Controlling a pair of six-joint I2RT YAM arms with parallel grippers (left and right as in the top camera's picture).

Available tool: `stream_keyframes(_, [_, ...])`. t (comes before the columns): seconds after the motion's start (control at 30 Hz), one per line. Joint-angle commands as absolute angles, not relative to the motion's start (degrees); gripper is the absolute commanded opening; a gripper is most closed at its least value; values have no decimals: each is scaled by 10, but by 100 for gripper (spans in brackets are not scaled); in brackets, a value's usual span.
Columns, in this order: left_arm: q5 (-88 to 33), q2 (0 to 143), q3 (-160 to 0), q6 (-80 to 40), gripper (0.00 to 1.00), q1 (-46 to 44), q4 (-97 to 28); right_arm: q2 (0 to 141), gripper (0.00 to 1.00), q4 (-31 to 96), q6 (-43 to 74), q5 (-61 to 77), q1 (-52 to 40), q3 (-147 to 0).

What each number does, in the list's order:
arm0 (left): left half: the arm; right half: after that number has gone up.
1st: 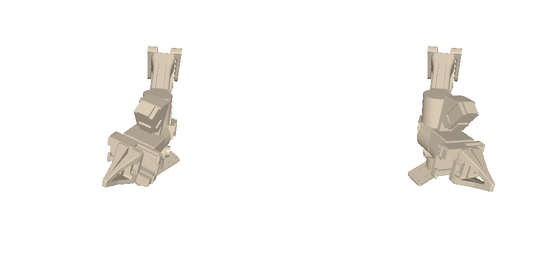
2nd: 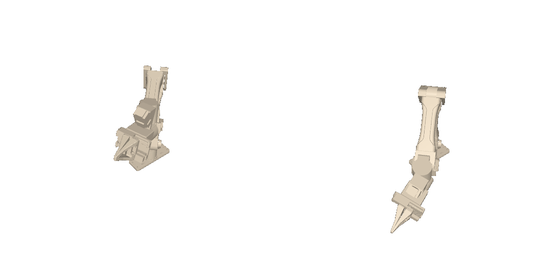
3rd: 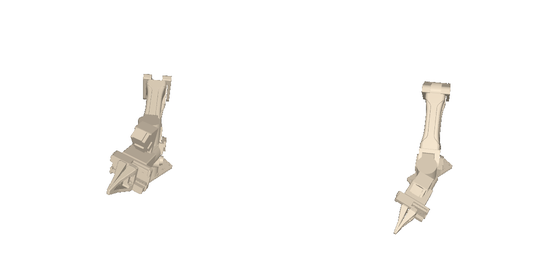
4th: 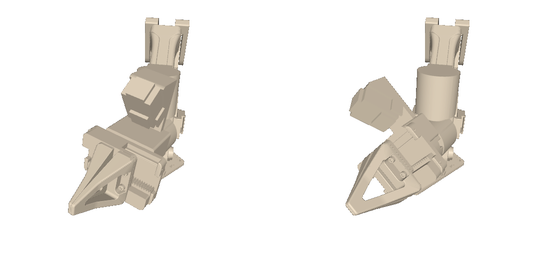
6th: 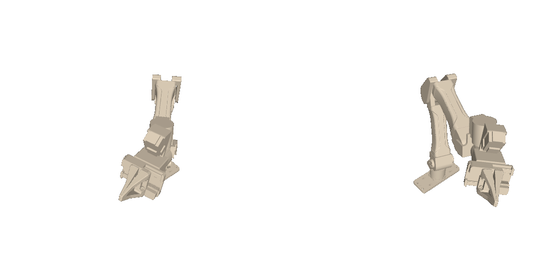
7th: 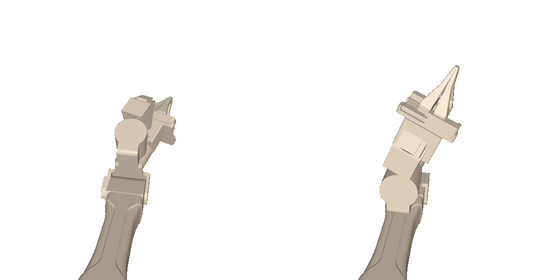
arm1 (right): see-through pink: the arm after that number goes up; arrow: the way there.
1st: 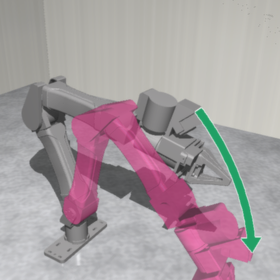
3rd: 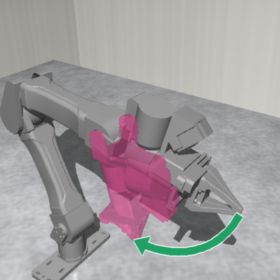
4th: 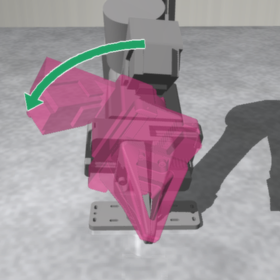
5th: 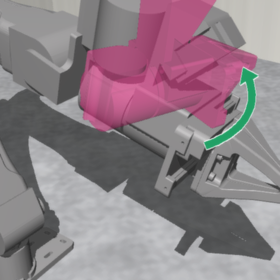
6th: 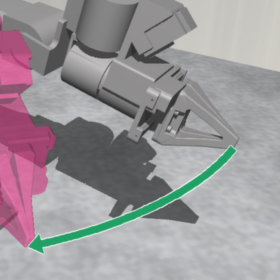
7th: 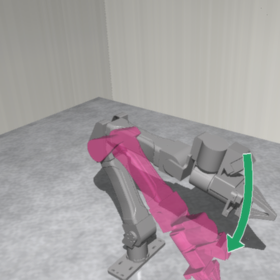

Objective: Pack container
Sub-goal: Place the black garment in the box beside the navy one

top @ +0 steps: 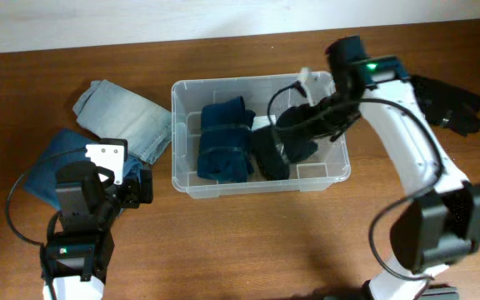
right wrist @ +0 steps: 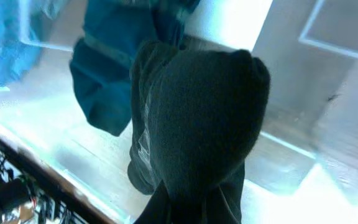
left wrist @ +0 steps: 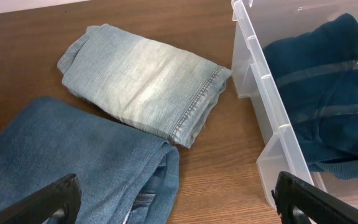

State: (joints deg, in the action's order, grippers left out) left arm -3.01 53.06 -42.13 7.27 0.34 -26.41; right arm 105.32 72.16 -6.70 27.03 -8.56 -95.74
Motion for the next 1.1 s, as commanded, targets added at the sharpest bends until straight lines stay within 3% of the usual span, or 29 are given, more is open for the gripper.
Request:
stream_keyframes(0.0, [-36, 532, -433, 67, 99, 2, -264, 1080, 4, 713, -54, 274, -111, -950])
stream_keyframes(0.33, [-36, 532, -433, 67, 99, 2, -264, 1081, 4, 582, 192, 231, -114, -837])
stream_keyframes(0.43, [-36, 532, -433, 68, 99, 2, -264, 1081, 4, 546, 217, 204, -114, -794])
stream_keyframes(0.5, [-36, 532, -433, 67, 99, 2, -264, 1081, 11, 543, 212, 167, -114, -783])
stream_keyframes(0.53, [-36, 532, -433, 67, 99, 2, -264, 1080, 22, 543, 201, 160, -114, -783])
stream_keyframes(0.57, [-36, 532, -433, 67, 100, 2, -264, 1078, 26, 544, 191, 158, -114, -784])
stream_keyframes(0.6, [-36, 532, -433, 68, 99, 2, -264, 1074, 40, 544, 182, 158, -114, -786])
stream_keyframes(0.63, [-36, 532, -433, 67, 99, 2, -264, 1062, 88, 545, 167, 157, -114, -792])
stream_keyframes(0.67, [-36, 532, -433, 67, 99, 2, -264, 1051, 99, 547, 163, 152, -114, -799])
stream_keyframes(0.9, [-36, 532, -433, 67, 99, 2, -264, 923, 99, 572, 140, 12, -89, -898])
stream_keyframes(1.07, [-36, 532, -433, 68, 99, 2, -264, 884, 99, 550, 199, 26, 85, -900])
